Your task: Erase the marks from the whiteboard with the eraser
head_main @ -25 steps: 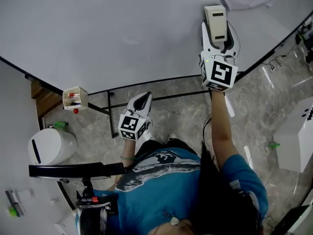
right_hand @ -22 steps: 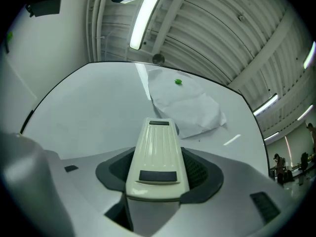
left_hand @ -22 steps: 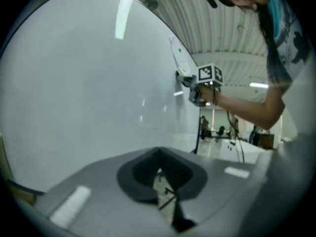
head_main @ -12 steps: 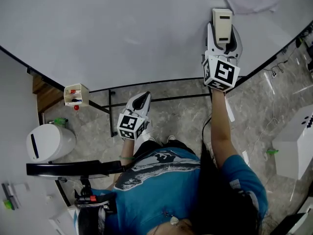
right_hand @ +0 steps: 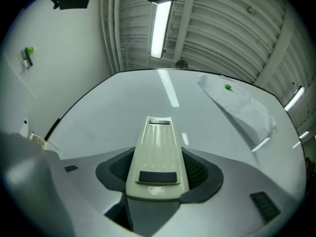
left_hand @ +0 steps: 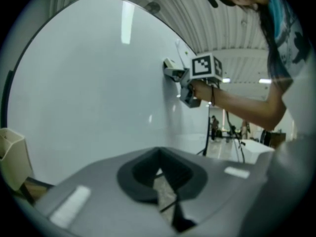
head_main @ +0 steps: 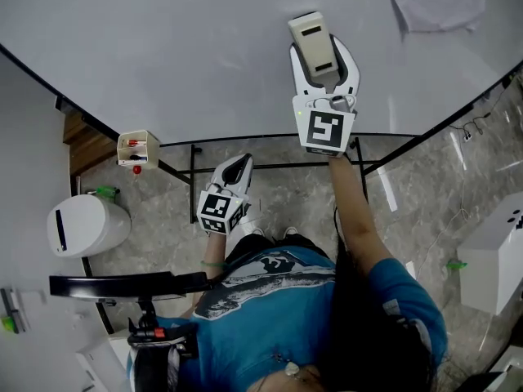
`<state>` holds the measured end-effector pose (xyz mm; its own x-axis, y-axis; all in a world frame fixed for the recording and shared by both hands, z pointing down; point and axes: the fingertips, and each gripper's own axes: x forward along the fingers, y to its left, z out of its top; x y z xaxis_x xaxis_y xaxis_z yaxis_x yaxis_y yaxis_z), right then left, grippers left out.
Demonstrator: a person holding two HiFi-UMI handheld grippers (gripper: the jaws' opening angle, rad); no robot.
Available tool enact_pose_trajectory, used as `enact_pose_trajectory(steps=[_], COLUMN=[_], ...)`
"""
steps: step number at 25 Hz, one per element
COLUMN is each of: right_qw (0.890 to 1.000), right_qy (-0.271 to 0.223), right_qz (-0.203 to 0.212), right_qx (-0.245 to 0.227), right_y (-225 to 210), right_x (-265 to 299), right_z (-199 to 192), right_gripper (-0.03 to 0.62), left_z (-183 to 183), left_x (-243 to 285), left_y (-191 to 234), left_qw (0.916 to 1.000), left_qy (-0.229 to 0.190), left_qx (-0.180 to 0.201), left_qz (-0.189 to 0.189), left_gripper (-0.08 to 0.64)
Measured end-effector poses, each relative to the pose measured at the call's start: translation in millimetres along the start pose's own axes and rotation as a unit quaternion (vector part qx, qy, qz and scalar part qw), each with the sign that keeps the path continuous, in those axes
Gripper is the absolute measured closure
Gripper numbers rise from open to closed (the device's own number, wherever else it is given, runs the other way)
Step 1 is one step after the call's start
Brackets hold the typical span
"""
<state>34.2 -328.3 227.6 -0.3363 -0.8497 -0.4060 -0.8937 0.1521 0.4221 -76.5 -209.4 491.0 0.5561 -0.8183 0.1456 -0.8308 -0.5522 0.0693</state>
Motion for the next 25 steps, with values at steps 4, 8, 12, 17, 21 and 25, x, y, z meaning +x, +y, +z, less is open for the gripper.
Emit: enact_pose_trajectory(steps=[4,8,12,17,21,25], right_qw=[0.998,0.994,0.994,0.991,0.995,0.998], right_qy=[0.012,0.019,0.014,0.02,0.022,0.009], right_qz=[0.062,0.102,0.106,0.128,0.092,0.028], right_qx=[-0.015,-0.025,-0.03,-0.023,0.019,0.056], right_y=[71.1,128.6,153.7,153.6,106.6,29.9], right_x=[11.2,17.8,22.0,17.8,6.3,-2.6], right_z=[-5.1,-11.7,-16.1,-15.9,-3.1,12.7], right_gripper=[0.328,0.328,0.328,0.328,0.328,0.328], left_z=[-4.2,-6.4,-9.2,-6.6,-8.9,-6.7], left_x=[-5.5,-11.0,-14.6,-15.2,-10.9,-5.9], left_y=[12.3,20.4,27.1,28.0,20.9,11.1], left_qw=[0.9999,0.9996,0.9992,0.9992,0.9996,0.9999], left_qy=[-0.003,-0.002,-0.001,-0.002,0.001,0.001], left_qx=[-0.003,-0.005,-0.008,-0.009,-0.008,-0.005], left_qz=[0.014,0.026,0.038,0.039,0.026,0.01], left_gripper=[0.557,0.557,0.557,0.557,0.557,0.557])
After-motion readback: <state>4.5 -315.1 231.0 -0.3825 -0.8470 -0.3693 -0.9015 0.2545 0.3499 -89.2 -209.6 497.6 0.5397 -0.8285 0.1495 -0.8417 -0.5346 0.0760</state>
